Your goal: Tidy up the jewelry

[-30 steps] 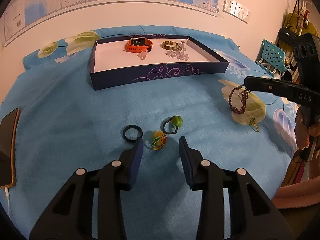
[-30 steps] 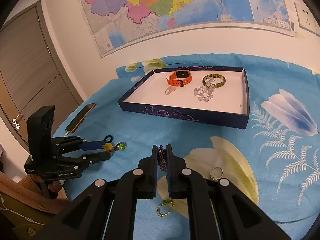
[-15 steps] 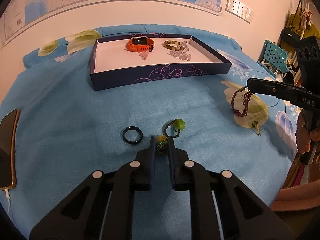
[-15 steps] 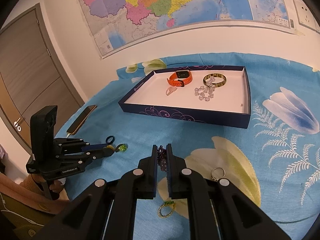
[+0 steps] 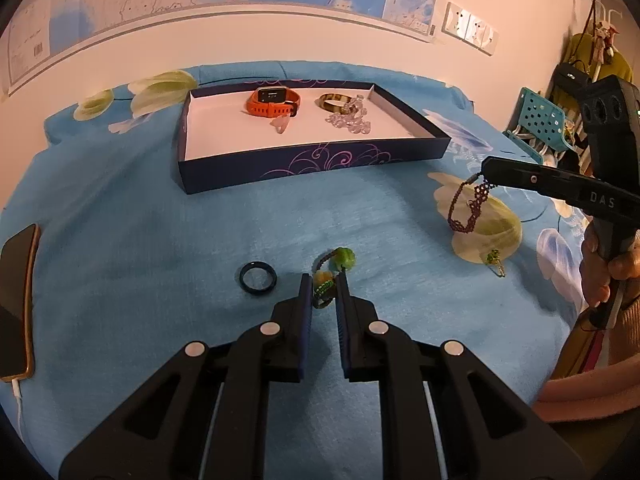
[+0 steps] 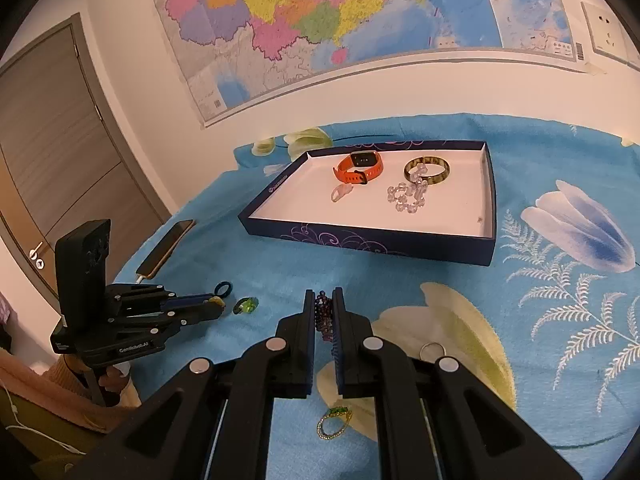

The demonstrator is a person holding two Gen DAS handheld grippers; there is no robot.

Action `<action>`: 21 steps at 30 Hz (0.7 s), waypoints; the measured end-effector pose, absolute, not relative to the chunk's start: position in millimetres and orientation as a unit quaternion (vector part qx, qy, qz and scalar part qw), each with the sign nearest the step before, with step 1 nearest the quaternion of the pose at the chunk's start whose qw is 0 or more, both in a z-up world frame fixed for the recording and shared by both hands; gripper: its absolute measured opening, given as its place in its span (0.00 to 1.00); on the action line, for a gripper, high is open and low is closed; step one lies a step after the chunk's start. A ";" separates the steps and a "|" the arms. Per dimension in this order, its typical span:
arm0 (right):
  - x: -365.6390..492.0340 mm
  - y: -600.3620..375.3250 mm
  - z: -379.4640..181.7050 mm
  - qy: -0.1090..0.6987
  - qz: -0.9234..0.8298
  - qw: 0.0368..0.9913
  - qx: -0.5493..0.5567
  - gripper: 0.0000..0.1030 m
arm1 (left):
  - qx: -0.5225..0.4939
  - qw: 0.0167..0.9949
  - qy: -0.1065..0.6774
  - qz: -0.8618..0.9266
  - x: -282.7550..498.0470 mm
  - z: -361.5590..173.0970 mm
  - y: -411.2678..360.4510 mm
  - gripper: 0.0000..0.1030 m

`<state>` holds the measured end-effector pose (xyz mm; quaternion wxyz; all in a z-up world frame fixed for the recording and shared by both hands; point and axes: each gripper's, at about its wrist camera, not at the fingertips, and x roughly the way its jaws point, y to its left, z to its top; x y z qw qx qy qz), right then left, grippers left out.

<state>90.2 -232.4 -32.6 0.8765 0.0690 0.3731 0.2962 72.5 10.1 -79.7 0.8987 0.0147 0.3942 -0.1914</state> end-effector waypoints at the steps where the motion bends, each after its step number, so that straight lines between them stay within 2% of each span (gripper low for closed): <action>1: 90.2 -232.7 -32.2 0.372 0.296 0.877 0.069 0.06 | 0.015 0.899 0.394 -0.192 72.5 -79.6 10.3 0.12; 9: 91.8 -233.5 -35.0 0.375 0.297 0.875 0.071 0.06 | 0.019 0.892 0.403 -0.201 70.7 -84.5 9.9 0.13; 10: 91.4 -233.4 -35.9 0.376 0.298 0.874 0.072 0.06 | 0.019 0.894 0.402 -0.199 69.7 -84.1 10.3 0.21; 12: 90.7 -233.0 -36.7 0.377 0.300 0.874 0.072 0.06 | 0.019 0.898 0.395 -0.192 69.9 -82.9 13.0 0.30; 21: 91.3 -232.2 -35.6 0.372 0.301 0.875 0.075 0.06 | 0.014 0.908 0.388 -0.158 83.5 -78.2 30.3 0.30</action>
